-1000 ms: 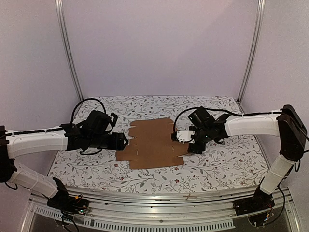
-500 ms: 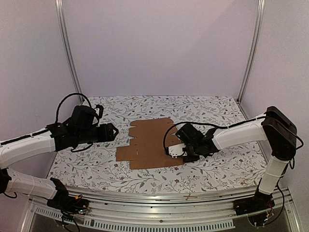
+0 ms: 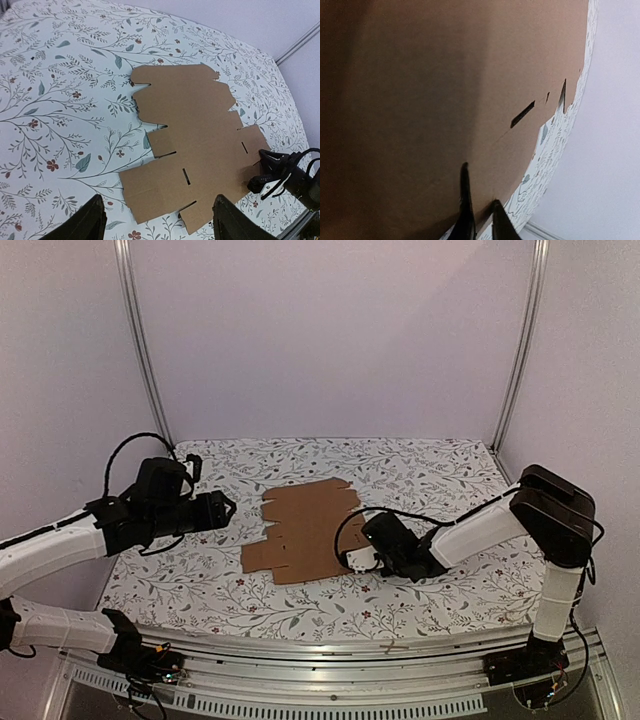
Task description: Fold the paper box
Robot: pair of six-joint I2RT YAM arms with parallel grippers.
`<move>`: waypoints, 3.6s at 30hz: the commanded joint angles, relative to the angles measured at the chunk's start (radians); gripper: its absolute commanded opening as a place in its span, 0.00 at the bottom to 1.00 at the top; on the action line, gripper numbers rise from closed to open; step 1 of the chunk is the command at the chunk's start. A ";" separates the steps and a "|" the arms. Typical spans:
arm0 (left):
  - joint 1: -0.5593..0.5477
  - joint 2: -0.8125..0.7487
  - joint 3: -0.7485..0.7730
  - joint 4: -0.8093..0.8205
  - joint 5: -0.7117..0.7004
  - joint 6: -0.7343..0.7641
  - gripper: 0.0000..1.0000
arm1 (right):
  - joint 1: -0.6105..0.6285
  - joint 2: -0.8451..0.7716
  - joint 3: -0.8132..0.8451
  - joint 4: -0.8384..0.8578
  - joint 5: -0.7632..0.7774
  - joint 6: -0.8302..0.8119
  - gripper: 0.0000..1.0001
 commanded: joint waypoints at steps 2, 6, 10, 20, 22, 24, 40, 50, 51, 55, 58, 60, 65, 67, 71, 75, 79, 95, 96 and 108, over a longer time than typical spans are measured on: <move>0.027 -0.014 -0.004 -0.006 -0.012 0.004 0.73 | 0.011 -0.034 -0.013 0.109 -0.012 -0.051 0.00; 0.034 -0.020 -0.002 -0.003 -0.014 0.007 0.73 | 0.015 -0.139 0.034 0.054 -0.048 -0.020 0.00; 0.035 -0.035 -0.005 -0.005 -0.025 0.008 0.73 | 0.013 -0.264 0.103 -0.110 -0.122 0.073 0.00; 0.062 -0.240 0.026 -0.114 -0.253 0.091 0.74 | -0.054 -0.345 0.440 -0.748 -0.597 0.458 0.00; 0.070 -0.283 0.032 -0.120 -0.279 0.123 0.74 | -0.074 -0.346 0.501 -0.862 -0.740 0.481 0.00; 0.075 -0.309 0.044 -0.124 -0.297 0.163 0.74 | -0.095 -0.351 0.544 -0.963 -0.890 0.490 0.00; 0.087 -0.273 0.102 -0.113 -0.269 0.198 0.75 | -0.326 0.059 0.885 -1.933 -1.687 0.341 0.00; 0.087 -0.222 0.138 -0.123 -0.174 0.211 0.75 | -0.474 0.150 0.848 -1.742 -1.657 0.619 0.31; 0.087 -0.211 0.141 -0.123 -0.152 0.216 0.75 | -0.492 0.151 0.851 -1.731 -1.639 0.625 0.35; 0.087 -0.140 0.139 -0.113 -0.062 0.229 0.75 | -0.558 0.129 0.851 -1.700 -1.576 0.656 0.45; 0.087 -0.057 0.146 -0.102 0.002 0.242 0.75 | -0.604 0.086 0.833 -1.640 -1.486 0.674 0.46; 0.087 0.006 0.157 -0.105 0.052 0.249 0.75 | -0.620 0.043 0.803 -1.586 -1.405 0.693 0.46; 0.076 0.119 0.158 -0.127 0.217 0.223 0.74 | -0.612 -0.134 0.643 -1.358 -1.216 0.713 0.46; 0.060 0.129 0.130 -0.131 0.224 0.206 0.74 | -0.603 -0.182 0.595 -1.300 -1.178 0.707 0.47; 0.023 0.151 0.086 -0.162 0.273 0.209 0.73 | -0.580 -0.238 0.532 -1.215 -1.161 0.673 0.47; -0.041 0.166 0.062 -0.225 0.283 0.185 0.71 | -0.533 -0.236 0.519 -1.179 -1.119 0.639 0.47; -0.081 0.165 0.024 -0.249 0.248 0.142 0.70 | -0.476 -0.192 0.520 -1.151 -1.107 0.639 0.47; -0.238 0.392 0.007 -0.225 0.392 0.180 0.31 | -0.367 -0.093 0.502 -1.139 -1.170 0.671 0.48; -0.256 0.421 0.010 -0.199 0.397 0.176 0.29 | -0.368 -0.094 0.502 -1.143 -1.178 0.671 0.49; -0.348 0.846 0.329 0.029 0.486 0.115 0.15 | -0.493 -0.098 0.554 -1.183 -1.178 0.743 0.53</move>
